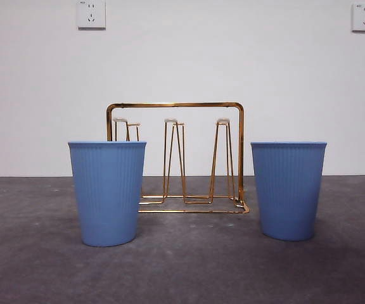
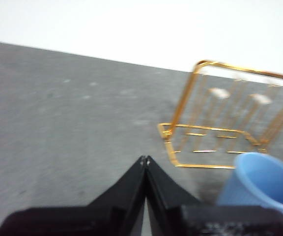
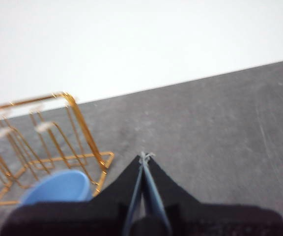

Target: Pick up cup 1,put cup 1 in the cup rack,pick up cup 2,put cup 2 in the cup rack

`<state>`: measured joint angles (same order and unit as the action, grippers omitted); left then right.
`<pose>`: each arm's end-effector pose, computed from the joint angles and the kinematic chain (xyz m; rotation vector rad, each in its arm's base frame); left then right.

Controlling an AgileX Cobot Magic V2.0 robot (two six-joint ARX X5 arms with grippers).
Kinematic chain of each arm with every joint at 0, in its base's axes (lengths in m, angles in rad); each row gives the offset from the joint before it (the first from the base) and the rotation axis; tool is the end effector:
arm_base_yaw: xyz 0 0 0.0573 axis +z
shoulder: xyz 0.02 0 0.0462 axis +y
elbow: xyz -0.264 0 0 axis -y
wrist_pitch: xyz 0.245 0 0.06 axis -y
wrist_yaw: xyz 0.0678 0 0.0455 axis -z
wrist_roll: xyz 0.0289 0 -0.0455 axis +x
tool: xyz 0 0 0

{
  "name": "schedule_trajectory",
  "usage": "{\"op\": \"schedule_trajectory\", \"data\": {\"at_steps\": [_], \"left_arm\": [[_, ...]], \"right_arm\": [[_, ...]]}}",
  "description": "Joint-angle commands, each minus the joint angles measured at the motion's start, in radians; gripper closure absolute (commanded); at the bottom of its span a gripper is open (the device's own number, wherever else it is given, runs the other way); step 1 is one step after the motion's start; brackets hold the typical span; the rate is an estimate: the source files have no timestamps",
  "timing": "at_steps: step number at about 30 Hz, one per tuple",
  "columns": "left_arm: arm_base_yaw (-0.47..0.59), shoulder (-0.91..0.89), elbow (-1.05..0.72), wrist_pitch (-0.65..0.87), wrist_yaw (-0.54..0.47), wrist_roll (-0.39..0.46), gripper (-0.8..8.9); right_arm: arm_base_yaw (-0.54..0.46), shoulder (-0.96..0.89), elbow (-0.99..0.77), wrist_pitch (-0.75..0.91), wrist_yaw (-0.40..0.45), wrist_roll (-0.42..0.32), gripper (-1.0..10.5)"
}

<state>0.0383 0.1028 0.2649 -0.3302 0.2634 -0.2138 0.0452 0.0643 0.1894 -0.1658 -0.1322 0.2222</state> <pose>0.0841 -0.0043 0.2133 -0.2377 0.1900 -0.2060 0.0882 0.0078 0.2066 0.2234 0.0603 0.1721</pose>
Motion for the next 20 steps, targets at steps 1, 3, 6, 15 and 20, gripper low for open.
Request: {"op": "schedule_trajectory", "data": {"at_steps": [1,3,6,15,20], "left_arm": [[0.003,0.035,0.063,-0.021,0.052,-0.007,8.20],[0.002,0.069,0.116,-0.048,0.085,-0.007,8.20],[0.002,0.129,0.201,-0.098,0.145,-0.006,8.20],[0.002,0.303,0.477,-0.313,0.314,0.045,8.20],[-0.020,0.402,0.651,-0.499,0.320,0.124,8.20]], "right_arm": [[0.000,0.042,0.085,-0.050,-0.019,0.021,9.6],[0.000,0.087,0.164,-0.116,-0.037,0.019,9.6],[0.000,0.168,0.298,-0.233,-0.066,-0.015,9.6],[0.000,0.444,0.722,-0.665,-0.148,-0.225,9.6],[0.000,0.579,0.901,-0.874,-0.221,-0.307,9.6]]}}
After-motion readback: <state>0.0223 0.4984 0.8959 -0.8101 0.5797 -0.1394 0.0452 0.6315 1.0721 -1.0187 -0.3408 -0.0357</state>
